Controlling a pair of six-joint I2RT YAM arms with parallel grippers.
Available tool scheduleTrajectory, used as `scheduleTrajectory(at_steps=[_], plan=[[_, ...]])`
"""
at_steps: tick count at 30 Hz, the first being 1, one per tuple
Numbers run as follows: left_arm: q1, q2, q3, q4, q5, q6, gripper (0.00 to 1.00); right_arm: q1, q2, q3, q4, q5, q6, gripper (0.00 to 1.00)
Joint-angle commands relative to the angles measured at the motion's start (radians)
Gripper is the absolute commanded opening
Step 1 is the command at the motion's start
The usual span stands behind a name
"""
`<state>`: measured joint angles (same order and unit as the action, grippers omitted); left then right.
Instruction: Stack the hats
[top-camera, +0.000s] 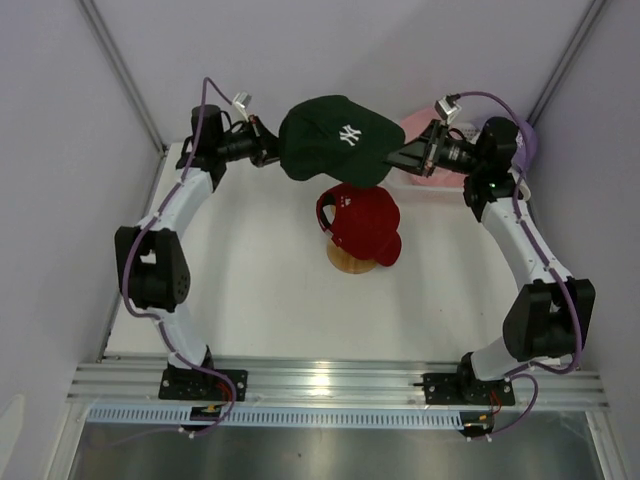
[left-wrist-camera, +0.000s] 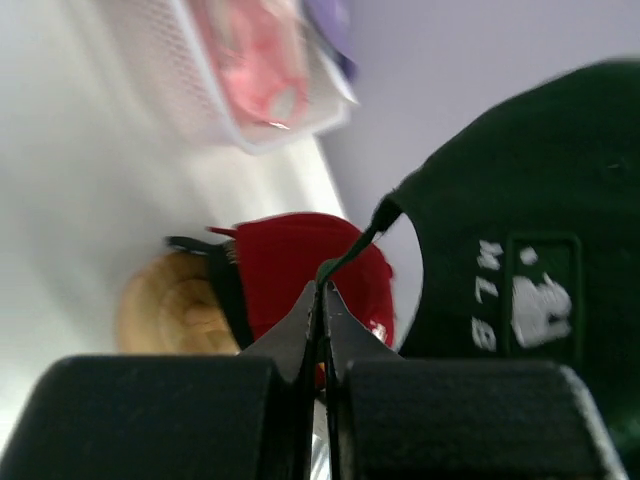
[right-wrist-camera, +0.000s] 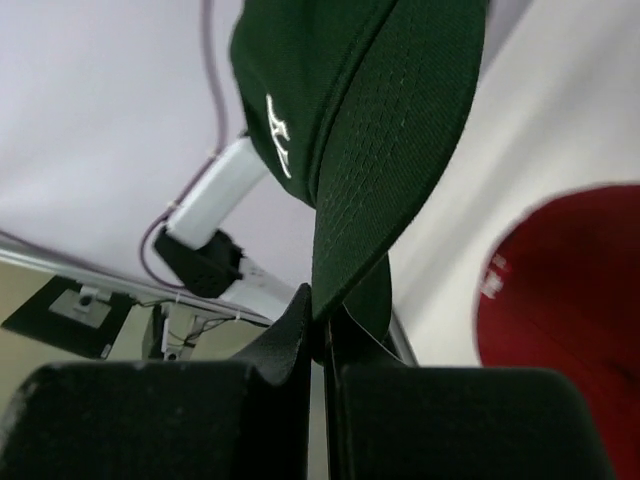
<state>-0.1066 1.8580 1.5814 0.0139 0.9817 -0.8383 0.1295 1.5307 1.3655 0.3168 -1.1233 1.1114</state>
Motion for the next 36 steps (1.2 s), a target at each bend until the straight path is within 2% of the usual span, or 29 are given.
scheduleTrajectory(at_steps=[1, 2, 7, 11, 14, 15, 19, 26, 32, 36], plan=[[-0.001, -0.169, -0.014, -0.250, -0.312, 0.200, 0.01, -0.103, -0.066, -0.083, -0.121, -0.033, -0.154, 0.00], [-0.008, -0.193, -0.043, -0.261, -0.360, 0.205, 0.01, -0.163, -0.070, -0.110, -0.113, -0.047, -0.151, 0.00], [-0.086, -0.347, -0.136, -0.284, -0.613, 0.272, 0.01, -0.280, -0.058, -0.239, -0.070, -0.084, -0.154, 0.00], [-0.209, -0.379, -0.097, -0.376, -0.710, 0.330, 0.01, -0.355, -0.084, -0.331, 0.019, -0.118, -0.082, 0.00], [-0.249, -0.395, -0.080, -0.402, -0.727, 0.343, 0.01, -0.401, -0.151, -0.417, 0.087, -0.136, 0.002, 0.00], [-0.255, -0.401, -0.081, -0.407, -0.730, 0.343, 0.01, -0.407, -0.191, -0.430, 0.073, -0.139, -0.014, 0.00], [-0.284, -0.444, -0.095, -0.442, -0.765, 0.358, 0.01, -0.455, -0.238, -0.450, -0.187, -0.122, -0.186, 0.00], [-0.308, -0.454, -0.170, -0.440, -0.805, 0.357, 0.01, -0.469, -0.149, -0.565, -0.084, -0.110, -0.174, 0.00], [-0.326, -0.433, -0.155, -0.468, -0.879, 0.383, 0.01, -0.436, -0.035, -0.531, -0.053, -0.067, -0.235, 0.01], [-0.326, -0.405, -0.132, -0.489, -0.902, 0.393, 0.01, -0.368, 0.054, -0.461, -0.050, -0.061, -0.237, 0.01]])
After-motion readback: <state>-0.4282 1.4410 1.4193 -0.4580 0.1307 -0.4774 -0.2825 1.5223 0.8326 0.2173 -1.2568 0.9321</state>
